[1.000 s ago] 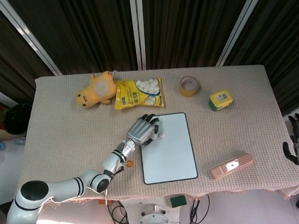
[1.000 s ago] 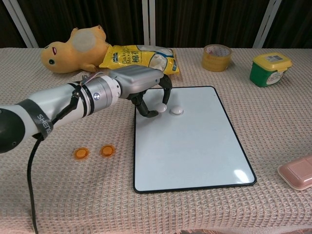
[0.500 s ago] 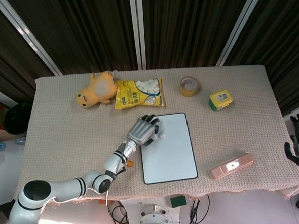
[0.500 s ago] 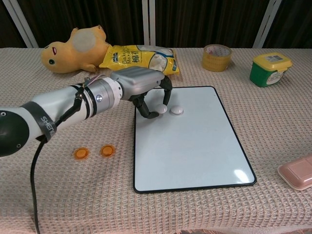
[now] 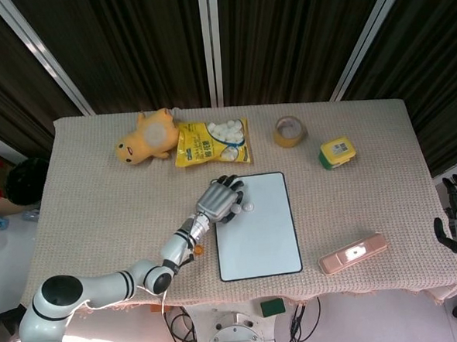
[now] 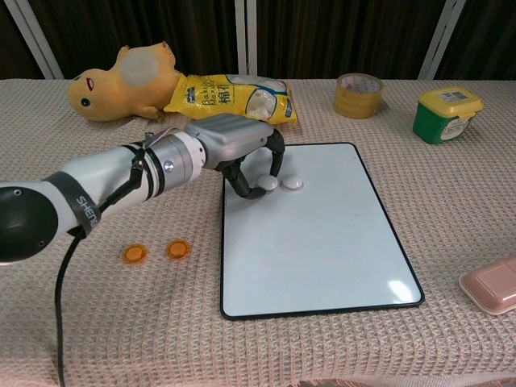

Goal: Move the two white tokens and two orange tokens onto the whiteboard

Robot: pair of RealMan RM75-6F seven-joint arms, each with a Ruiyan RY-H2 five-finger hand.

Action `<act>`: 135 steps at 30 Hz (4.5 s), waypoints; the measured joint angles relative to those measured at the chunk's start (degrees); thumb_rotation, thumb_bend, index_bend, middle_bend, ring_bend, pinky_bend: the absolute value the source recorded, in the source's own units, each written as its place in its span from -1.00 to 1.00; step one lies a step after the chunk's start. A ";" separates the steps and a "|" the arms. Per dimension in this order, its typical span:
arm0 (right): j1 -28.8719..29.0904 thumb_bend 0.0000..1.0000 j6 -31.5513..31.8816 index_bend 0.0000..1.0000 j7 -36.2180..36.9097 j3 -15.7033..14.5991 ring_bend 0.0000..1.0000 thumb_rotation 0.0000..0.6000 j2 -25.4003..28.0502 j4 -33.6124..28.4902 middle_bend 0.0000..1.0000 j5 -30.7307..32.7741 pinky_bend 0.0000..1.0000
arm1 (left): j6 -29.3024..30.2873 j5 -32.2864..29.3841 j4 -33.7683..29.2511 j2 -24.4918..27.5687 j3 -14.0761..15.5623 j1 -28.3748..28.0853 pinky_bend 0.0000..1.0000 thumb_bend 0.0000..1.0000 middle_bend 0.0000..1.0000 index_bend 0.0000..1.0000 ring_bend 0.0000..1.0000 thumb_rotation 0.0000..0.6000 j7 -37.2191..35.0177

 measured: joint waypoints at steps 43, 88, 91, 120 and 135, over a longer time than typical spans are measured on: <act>-0.08 -0.05 -0.33 -1.00 2.26 -0.29 -1.00 1.00 -0.05 0.90 -1.00 -0.84 -1.00 | 0.78 -0.38 -0.56 0.13 0.55 -0.36 -0.68 -0.38 -0.64 -0.10 -0.87 1.00 0.77; 0.19 -0.05 0.68 -1.00 2.20 -0.24 -1.00 1.00 0.36 -0.28 -1.00 -2.58 -1.00 | 17.98 2.13 -33.04 27.35 11.95 18.09 -0.68 -0.44 -0.65 -0.40 -0.87 0.97 3.71; 0.02 -0.05 1.32 -1.00 2.33 -0.24 -1.00 1.00 0.50 -0.41 -1.00 -2.92 -1.00 | 20.23 5.45 -33.97 28.97 15.31 21.78 -0.68 -0.44 -0.63 -0.39 -0.87 0.97 0.63; -0.50 -0.05 1.59 -1.00 1.53 -0.43 -1.00 1.00 1.40 -1.53 -1.00 -2.85 -1.00 | 19.72 19.19 -24.42 21.54 18.83 29.16 -0.68 -0.46 -0.62 -0.31 -0.87 0.93 -8.64; -0.39 -0.05 1.16 -1.00 1.30 -0.45 -1.00 1.00 1.12 -1.37 -1.00 -2.44 -1.00 | 17.67 19.19 -23.22 20.47 17.09 28.89 -0.68 -0.40 -0.61 -0.21 -0.87 0.98 -8.85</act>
